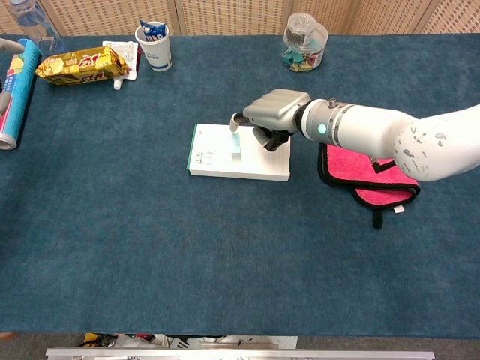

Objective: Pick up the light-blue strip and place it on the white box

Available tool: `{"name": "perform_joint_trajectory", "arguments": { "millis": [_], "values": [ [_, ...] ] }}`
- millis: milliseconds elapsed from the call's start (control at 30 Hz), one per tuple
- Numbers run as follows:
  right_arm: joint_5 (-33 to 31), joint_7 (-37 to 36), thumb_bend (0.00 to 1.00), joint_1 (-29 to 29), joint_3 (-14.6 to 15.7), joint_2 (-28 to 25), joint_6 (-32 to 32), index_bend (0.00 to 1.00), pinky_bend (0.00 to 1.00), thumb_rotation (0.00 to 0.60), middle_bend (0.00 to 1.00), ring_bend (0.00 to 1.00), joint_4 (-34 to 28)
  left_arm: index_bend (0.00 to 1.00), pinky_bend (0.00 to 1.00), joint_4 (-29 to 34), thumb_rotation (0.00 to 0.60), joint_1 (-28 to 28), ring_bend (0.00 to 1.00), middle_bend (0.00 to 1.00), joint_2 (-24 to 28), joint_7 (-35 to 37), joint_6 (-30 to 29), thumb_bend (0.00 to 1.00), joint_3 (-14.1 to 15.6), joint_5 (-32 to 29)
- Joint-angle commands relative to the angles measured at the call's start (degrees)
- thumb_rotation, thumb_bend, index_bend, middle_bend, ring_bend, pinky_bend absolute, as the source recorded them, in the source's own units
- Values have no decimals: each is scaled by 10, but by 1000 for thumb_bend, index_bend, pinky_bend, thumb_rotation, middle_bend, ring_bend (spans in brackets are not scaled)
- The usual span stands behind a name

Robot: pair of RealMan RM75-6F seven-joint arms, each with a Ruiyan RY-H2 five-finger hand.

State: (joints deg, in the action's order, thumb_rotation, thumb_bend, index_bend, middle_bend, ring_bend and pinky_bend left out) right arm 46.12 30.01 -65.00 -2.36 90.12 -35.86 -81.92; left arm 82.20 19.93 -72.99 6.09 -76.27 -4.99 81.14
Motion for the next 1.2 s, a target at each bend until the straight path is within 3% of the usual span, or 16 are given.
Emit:
{"name": "perform_joint_trajectory", "arguments": {
  "millis": [33,1200],
  "values": [
    [6,-4,1000,1,5,-3,-2,193,1000,600,1000,1000,-6,165,901,1,600,0,827,738,0,-1,2,490,0,1],
    [-22,3,1000,-11,32,1,-20,193,1000,600,1000,1000,2,165,900,4,600,-6,827,737,-2,-11,14,490,-9,-2]
  ]
}}
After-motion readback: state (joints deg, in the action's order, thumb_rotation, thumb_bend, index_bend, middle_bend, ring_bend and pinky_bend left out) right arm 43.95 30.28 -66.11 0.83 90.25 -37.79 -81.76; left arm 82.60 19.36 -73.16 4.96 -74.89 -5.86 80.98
